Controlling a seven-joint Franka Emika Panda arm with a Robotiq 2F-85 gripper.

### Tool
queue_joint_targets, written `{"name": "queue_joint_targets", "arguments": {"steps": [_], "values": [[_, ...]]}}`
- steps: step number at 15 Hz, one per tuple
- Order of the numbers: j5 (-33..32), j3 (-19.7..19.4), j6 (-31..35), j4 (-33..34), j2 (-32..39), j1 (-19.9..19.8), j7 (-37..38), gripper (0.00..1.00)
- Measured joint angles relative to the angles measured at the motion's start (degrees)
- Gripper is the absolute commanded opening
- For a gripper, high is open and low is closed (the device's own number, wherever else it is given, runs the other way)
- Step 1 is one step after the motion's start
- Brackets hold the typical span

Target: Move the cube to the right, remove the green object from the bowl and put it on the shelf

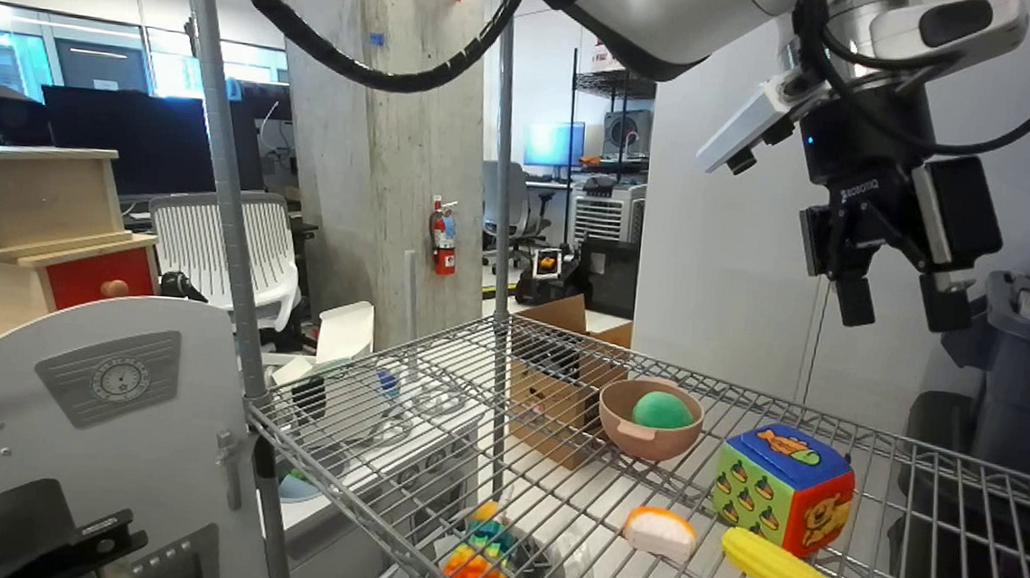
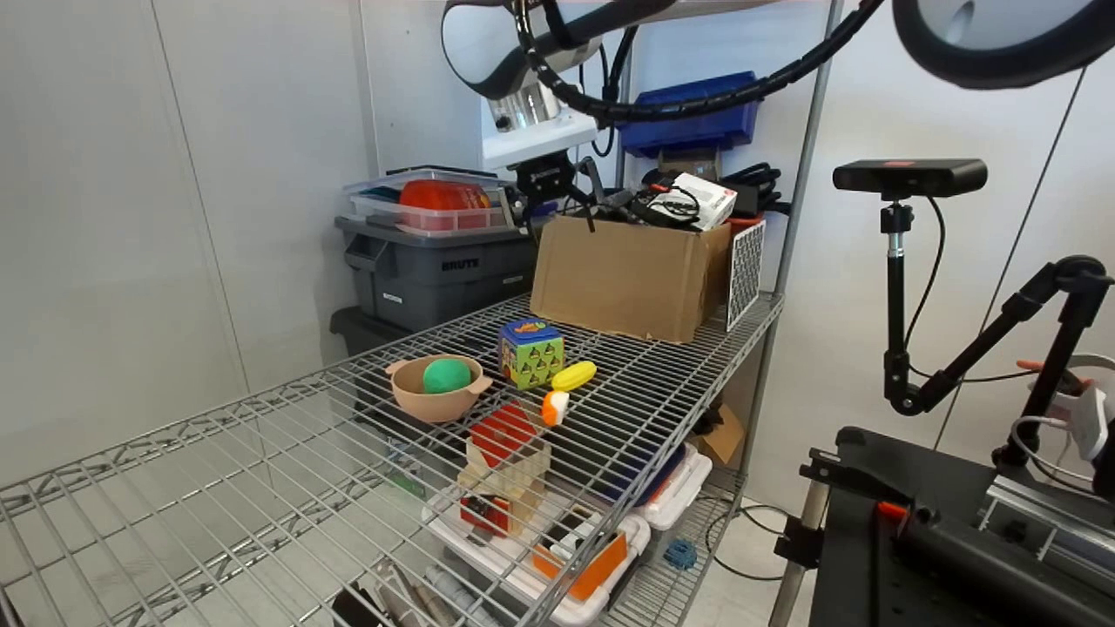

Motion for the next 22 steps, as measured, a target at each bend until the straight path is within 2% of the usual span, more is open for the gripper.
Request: {"name": "queue_joint_targets", "arguments": {"steps": [5, 9, 12, 15, 19, 22], "values": [[0.2, 2.2, -1.4, -0.3, 1.4, 1.1, -4.7, 1.00], [0.3, 5.4, -3.7, -1.2, 4.1, 4.8, -9.8, 1.00], [0.3, 6.3, -4.0, -1.1, 6.0, 7.8, -11.0, 1.00], [0.3, 6.6, -3.3, -0.6, 6.9, 9.7, -11.0, 1.00], [0.3, 7.0, -1.7, -0.5, 7.0, 10.4, -11.6, 1.00], [0.3, 7.3, 2.2, -0.3, 7.3, 10.4, -11.6, 1.00]]}}
